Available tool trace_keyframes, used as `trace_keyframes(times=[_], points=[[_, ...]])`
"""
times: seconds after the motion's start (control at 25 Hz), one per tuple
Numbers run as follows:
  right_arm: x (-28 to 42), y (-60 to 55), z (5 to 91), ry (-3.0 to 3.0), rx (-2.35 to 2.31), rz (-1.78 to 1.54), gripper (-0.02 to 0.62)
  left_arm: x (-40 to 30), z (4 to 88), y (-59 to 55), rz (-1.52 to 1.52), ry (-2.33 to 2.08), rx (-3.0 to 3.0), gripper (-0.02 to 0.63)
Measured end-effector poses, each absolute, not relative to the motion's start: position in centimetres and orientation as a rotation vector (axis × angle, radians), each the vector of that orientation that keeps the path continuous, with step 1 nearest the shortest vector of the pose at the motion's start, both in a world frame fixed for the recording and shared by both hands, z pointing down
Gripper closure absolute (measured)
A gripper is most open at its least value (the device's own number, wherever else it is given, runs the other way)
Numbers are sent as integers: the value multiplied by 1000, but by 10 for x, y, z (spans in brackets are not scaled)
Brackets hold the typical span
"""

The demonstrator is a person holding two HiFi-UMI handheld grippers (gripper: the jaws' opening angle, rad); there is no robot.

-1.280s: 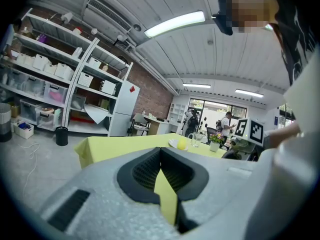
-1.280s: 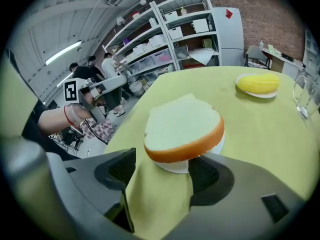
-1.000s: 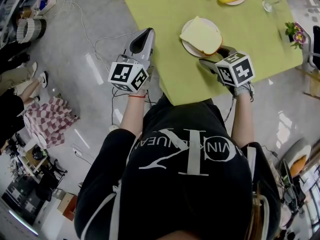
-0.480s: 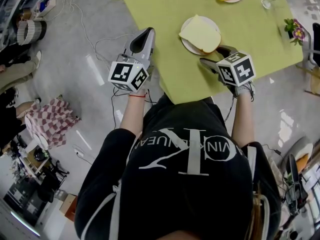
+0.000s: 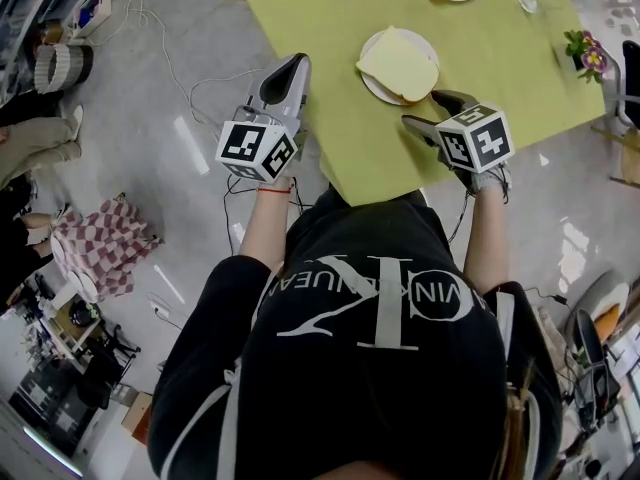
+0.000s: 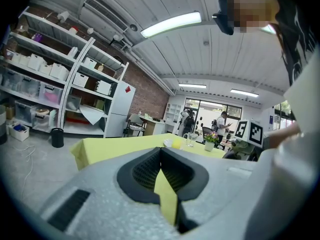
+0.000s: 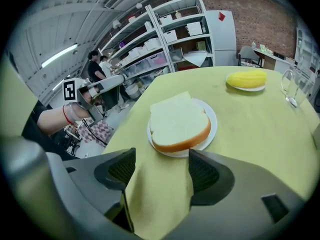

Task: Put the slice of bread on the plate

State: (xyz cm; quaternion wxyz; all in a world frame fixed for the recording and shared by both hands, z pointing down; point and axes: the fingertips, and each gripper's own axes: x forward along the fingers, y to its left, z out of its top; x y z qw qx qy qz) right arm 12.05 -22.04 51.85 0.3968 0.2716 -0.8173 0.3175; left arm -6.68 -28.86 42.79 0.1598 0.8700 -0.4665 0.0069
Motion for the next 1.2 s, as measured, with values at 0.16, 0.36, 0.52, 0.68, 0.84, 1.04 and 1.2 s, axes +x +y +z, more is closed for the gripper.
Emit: trace_keyframes(times=[0.16,0.36,0.52,0.68,0.84,1.04,1.2], points=[[124,-220,515,-2095,719,813,264,-61,427,-288,21,-1318,2500,595],[128,-224,505,-2133,776,791,284,-56,421,-287,22,-1306,2520,595],[131,-227,495,-2172,828,750,338,-52,416,-285,19,-1298,2537,595],[138,-233,484,-2208,902,684,424,-48,412,-283,15,-1295,2552,595],[144,-239,473,-2250,978,627,489,-45,407,-282,8,-1295,2566,595],[145,-245,457,-2315,1077,581,569,-45,402,-281,2,-1299,2576,595],[145,-251,440,-2363,1159,546,594,-49,395,-281,-5,-1308,2580,595]])
